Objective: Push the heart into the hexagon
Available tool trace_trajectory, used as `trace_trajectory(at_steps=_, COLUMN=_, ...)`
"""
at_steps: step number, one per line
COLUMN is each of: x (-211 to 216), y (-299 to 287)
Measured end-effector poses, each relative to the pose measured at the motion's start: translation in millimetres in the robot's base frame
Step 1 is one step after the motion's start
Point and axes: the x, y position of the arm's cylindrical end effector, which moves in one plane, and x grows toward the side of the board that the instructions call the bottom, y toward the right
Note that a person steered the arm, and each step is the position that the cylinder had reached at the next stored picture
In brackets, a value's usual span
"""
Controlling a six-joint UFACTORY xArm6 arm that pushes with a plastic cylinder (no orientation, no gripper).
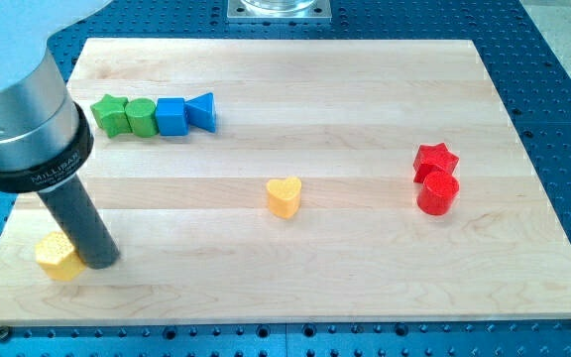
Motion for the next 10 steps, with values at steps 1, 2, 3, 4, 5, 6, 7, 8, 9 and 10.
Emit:
trace_trajectory(at_steps=1, x=16, y=-20)
trace_trajectory(at_steps=2, x=22, y=-22)
trace_trajectory(at_steps=3, x=22, y=32)
trace_trajectory(at_steps=4, x=21, y=128)
trace_trajectory(at_steps=5, x=3, y=217)
trace_trajectory(at_steps=6, x=-3, y=233)
trace_trajectory(at_steps=7, x=-38, y=278)
trace_trajectory(at_steps=8, x=-65, y=255)
trace_trajectory(at_steps=9, x=-66, y=241)
trace_trajectory(at_steps=10, x=-57, y=191)
